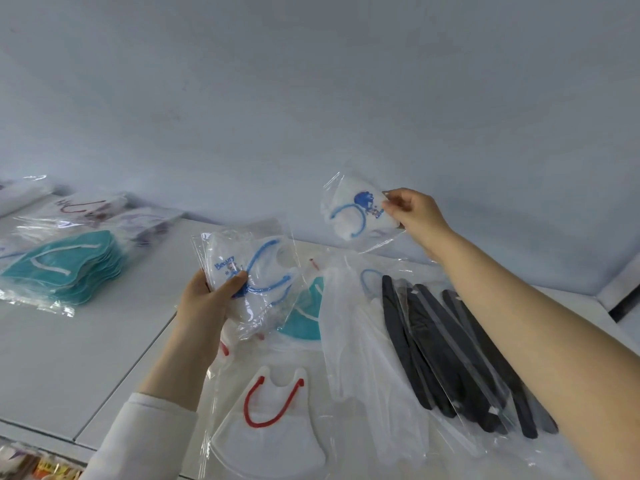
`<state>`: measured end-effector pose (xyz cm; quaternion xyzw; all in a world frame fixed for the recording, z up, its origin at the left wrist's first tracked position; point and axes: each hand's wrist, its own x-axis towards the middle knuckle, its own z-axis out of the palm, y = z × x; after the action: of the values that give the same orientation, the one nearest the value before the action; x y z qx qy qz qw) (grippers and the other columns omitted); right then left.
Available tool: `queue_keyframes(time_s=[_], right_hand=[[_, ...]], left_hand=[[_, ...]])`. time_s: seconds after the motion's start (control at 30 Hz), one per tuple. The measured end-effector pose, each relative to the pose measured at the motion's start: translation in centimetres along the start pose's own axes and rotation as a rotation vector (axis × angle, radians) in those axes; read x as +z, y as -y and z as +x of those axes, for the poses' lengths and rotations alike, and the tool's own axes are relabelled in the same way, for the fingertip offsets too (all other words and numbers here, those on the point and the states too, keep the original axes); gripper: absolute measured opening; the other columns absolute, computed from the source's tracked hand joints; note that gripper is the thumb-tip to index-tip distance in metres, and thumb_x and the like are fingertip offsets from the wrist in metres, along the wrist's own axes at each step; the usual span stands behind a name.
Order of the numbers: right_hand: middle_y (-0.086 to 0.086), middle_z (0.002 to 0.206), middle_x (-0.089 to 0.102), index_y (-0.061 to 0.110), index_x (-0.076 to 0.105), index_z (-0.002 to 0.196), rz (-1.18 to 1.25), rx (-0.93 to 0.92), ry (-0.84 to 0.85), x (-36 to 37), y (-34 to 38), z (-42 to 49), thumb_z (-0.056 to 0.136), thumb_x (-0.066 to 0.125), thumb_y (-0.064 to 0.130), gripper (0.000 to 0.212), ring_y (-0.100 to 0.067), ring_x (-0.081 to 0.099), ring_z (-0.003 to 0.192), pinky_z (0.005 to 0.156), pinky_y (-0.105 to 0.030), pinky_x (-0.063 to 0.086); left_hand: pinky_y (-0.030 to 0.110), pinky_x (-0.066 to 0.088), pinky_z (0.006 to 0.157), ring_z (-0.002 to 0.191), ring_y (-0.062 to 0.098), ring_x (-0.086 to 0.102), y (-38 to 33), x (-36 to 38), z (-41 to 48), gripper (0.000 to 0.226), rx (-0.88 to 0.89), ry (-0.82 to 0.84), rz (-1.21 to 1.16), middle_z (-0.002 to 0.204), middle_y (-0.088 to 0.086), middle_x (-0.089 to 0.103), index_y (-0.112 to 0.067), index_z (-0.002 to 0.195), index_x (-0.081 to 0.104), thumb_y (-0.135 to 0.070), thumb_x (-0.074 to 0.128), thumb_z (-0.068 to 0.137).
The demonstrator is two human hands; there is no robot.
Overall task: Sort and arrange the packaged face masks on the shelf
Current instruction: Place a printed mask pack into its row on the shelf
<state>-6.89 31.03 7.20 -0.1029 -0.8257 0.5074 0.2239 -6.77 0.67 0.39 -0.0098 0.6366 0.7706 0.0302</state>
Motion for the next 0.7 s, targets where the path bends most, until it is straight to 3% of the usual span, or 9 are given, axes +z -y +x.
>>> queue_keyframes(time_s=[0.1, 0.17, 0.3, 0.4, 0.5, 0.57, 0.63, 0.7], right_hand=[[0.009, 0.084, 0.061, 0.018, 0.059, 0.104, 0.045, -0.037, -0.186, -1.1, 0.6, -0.3, 0.09, 0.06, 0.015, 0.014, 0.002, 0.054, 0.071, 0.064, -0.01, 0.042], [0.006, 0.086, 0.062, 0.018, 0.058, 0.104, 0.094, 0.0, -0.229, -2.2, 1.1, -0.6, 0.091, 0.06, 0.018, 0.014, -0.004, 0.055, 0.073, 0.063, -0.015, 0.044], [0.002, 0.087, 0.061, 0.015, 0.06, 0.108, 0.15, 0.138, -0.029, -4.5, 1.7, -2.4, 0.093, 0.055, 0.02, 0.016, -0.011, 0.056, 0.074, 0.058, -0.017, 0.05], [-0.001, 0.085, 0.06, 0.015, 0.061, 0.103, -0.058, 0.183, 0.139, -5.4, 0.6, -5.0, 0.092, 0.056, 0.016, 0.011, -0.012, 0.055, 0.075, 0.054, -0.016, 0.051], [-0.001, 0.093, 0.061, 0.013, 0.063, 0.106, -0.334, 0.205, 0.251, -5.8, -1.5, -7.5, 0.092, 0.056, 0.019, 0.016, -0.011, 0.056, 0.084, 0.065, -0.018, 0.044], [0.003, 0.092, 0.061, 0.014, 0.063, 0.104, -0.339, 0.145, 0.183, -6.3, -2.3, -8.7, 0.093, 0.055, 0.019, 0.014, -0.008, 0.055, 0.083, 0.065, -0.013, 0.042], [0.005, 0.085, 0.061, 0.018, 0.061, 0.093, -0.188, 0.08, 0.019, -7.2, -1.8, -9.5, 0.092, 0.056, 0.016, 0.005, -0.011, 0.055, 0.081, 0.061, -0.009, 0.046], [0.004, 0.078, 0.063, 0.022, 0.059, 0.084, -0.052, 0.061, -0.056, -8.4, -0.7, -10.1, 0.089, 0.06, 0.012, 0.011, -0.013, 0.054, 0.07, 0.051, -0.013, 0.046]], left_hand=[[0.03, 0.049, 0.066, 0.062, 0.015, 0.059, -0.1, 0.2, 0.0, 0.006, 0.011, -0.006, -0.001, 0.067, 0.002, 0.064, -0.011, 0.085, 0.06, -0.005, 0.062, 0.087], [0.03, 0.049, 0.066, 0.064, 0.018, 0.059, 0.0, 0.6, -0.2, 0.005, 0.014, -0.002, 0.005, 0.066, 0.001, 0.066, -0.011, 0.087, 0.06, -0.006, 0.063, 0.087], [0.031, 0.05, 0.069, 0.072, 0.02, 0.062, 0.0, 1.7, -1.1, 0.01, 0.01, 0.037, 0.014, 0.082, 0.008, 0.065, -0.013, 0.093, 0.06, -0.007, 0.063, 0.087], [0.026, 0.049, 0.062, 0.069, 0.017, 0.062, 0.0, 2.5, -2.0, 0.011, 0.019, 0.071, 0.016, 0.08, 0.005, 0.065, -0.017, 0.089, 0.058, -0.007, 0.063, 0.087], [0.025, 0.048, 0.061, 0.069, 0.016, 0.062, 0.1, 2.9, -2.5, 0.01, 0.032, 0.092, 0.039, 0.08, 0.003, 0.065, -0.016, 0.09, 0.059, -0.008, 0.064, 0.087], [0.029, 0.048, 0.063, 0.071, 0.019, 0.061, 0.2, 3.2, -2.7, 0.011, 0.034, 0.109, 0.072, 0.081, 0.005, 0.065, -0.012, 0.096, 0.06, -0.01, 0.065, 0.086], [0.031, 0.047, 0.062, 0.072, 0.023, 0.06, 0.3, 3.6, -2.7, 0.012, 0.037, 0.122, 0.117, 0.082, 0.007, 0.065, -0.011, 0.096, 0.06, -0.012, 0.066, 0.085], [0.032, 0.047, 0.063, 0.074, 0.026, 0.06, 0.3, 4.3, -3.0, 0.012, 0.035, 0.145, 0.151, 0.086, 0.01, 0.065, -0.012, 0.094, 0.06, -0.014, 0.067, 0.085]])
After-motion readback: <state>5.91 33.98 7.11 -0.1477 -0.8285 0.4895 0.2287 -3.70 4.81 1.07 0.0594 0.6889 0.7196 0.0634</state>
